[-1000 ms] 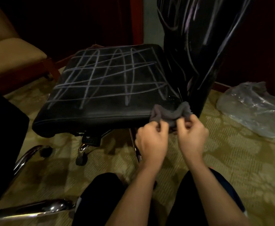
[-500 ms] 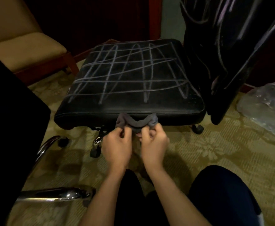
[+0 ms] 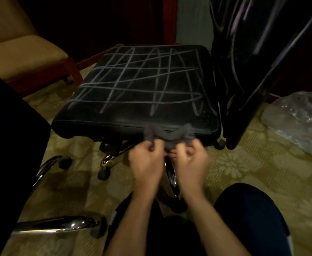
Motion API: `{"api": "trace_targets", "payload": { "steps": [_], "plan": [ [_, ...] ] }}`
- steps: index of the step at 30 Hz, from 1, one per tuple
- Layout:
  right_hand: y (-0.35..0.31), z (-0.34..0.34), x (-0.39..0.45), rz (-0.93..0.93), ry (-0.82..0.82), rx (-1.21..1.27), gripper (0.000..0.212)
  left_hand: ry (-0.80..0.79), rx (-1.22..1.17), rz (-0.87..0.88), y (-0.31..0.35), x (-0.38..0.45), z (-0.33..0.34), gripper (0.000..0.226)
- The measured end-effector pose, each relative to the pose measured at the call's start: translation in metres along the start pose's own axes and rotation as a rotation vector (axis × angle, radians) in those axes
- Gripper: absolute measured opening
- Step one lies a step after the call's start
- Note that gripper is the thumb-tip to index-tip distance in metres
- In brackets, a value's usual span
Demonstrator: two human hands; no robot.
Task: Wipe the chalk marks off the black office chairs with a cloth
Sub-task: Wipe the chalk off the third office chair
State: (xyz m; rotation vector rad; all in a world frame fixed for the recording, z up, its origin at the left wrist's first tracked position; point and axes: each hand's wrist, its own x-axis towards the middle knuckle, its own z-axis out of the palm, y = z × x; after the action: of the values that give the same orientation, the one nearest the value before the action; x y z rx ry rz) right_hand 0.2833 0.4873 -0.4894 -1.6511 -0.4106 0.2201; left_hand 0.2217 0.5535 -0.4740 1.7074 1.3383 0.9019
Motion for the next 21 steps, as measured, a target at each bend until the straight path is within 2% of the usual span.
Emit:
{"api": "trace_targets", "payload": {
  "steps": [2, 5, 12, 14, 17, 19, 21],
  "plan": [
    [0.000, -0.039, 0.015, 0.003, 0.066, -0.025, 0.017, -0.118, 0.025, 0.059, 0.016, -0.020, 0.024, 0.052],
    [-0.003, -0.052, 0.026, 0.007, 0.067, -0.031, 0.017, -0.140, 0.040, 0.100, 0.023, -0.024, 0.034, 0.048],
    [-0.002, -0.019, 0.016, -0.018, -0.079, -0.040, 0.012, -0.009, 0.208, 0.082, 0.005, -0.006, 0.007, 0.041],
    [-0.002, -0.009, 0.011, 0.006, -0.127, -0.048, 0.012, 0.030, 0.186, 0.084, -0.003, -0.002, -0.001, 0.039],
    [-0.006, 0.003, -0.001, -0.011, -0.187, -0.077, 0.023, 0.087, 0.107, 0.060, -0.010, 0.001, -0.012, 0.042],
    [-0.013, -0.006, -0.016, -0.085, -0.127, -0.058, 0.023, 0.063, 0.014, 0.087, -0.005, -0.008, -0.012, 0.047],
    [-0.019, -0.036, -0.027, -0.144, 0.034, -0.004, 0.022, -0.008, -0.070, 0.148, 0.009, -0.029, -0.001, 0.048]
  ]
}}
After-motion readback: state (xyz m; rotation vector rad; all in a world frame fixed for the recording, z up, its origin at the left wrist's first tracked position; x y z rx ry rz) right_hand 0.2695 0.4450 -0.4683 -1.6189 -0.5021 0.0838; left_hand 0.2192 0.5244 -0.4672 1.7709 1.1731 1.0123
